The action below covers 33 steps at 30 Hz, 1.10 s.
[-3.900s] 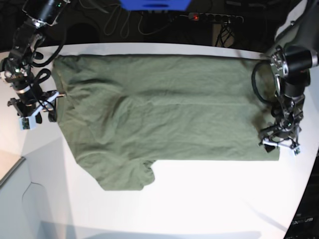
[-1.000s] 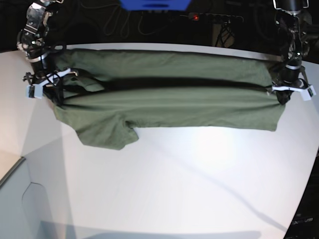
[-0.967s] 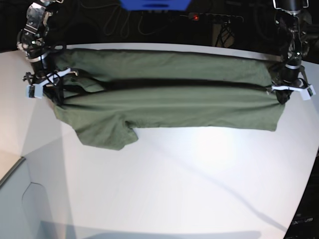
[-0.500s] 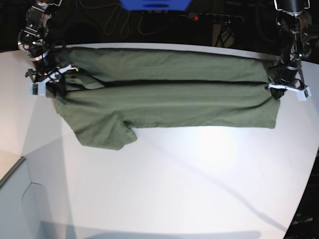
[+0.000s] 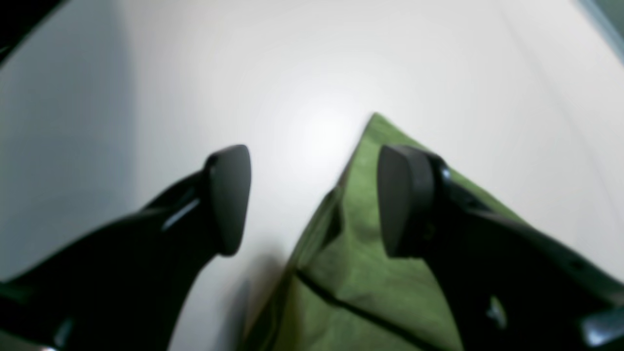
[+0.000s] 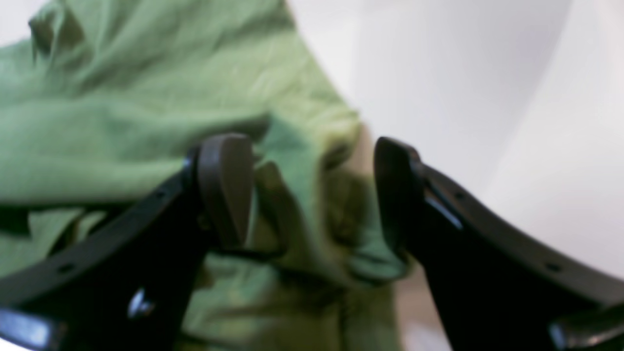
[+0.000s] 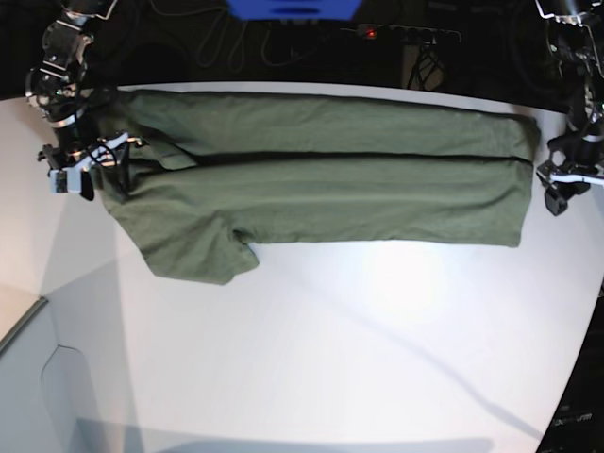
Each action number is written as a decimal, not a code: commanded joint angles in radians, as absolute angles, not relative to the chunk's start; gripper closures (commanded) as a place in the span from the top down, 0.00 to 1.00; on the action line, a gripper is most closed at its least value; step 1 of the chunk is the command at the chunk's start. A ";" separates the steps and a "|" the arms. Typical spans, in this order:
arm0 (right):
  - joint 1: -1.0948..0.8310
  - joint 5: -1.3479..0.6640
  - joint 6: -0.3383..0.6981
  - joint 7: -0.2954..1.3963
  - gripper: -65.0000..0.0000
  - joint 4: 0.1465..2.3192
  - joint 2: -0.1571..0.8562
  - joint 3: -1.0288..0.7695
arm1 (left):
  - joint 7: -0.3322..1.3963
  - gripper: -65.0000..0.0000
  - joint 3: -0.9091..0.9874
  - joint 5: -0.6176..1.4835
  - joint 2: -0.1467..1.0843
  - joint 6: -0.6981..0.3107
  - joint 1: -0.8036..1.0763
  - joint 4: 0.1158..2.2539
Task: Layout the t-shirt on the table in an organized manner, then fold the t-shirt properly
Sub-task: 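Release and regrasp the folded shirt's lower edge with both grippers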
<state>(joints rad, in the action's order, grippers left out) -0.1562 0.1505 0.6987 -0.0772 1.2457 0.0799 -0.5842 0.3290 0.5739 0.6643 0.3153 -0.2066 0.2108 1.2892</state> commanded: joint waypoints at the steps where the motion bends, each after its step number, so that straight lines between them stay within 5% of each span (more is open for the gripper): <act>1: -0.134 0.130 0.698 -0.108 0.60 1.276 0.087 -0.599 | 0.309 0.61 0.576 0.670 0.331 -0.220 0.165 1.291; 12: 0.002 0.134 0.698 0.022 0.60 1.264 0.085 -0.621 | 0.305 0.61 0.504 0.432 0.325 -0.220 -0.134 0.951; 26: 0.039 0.134 0.698 0.067 0.60 1.270 0.085 -0.570 | 0.302 0.59 0.328 0.420 0.331 -0.220 -0.285 0.723; 33: 0.079 0.134 0.698 0.070 0.61 1.260 0.085 -0.506 | 0.302 0.23 0.318 0.418 0.329 -0.220 -0.286 0.722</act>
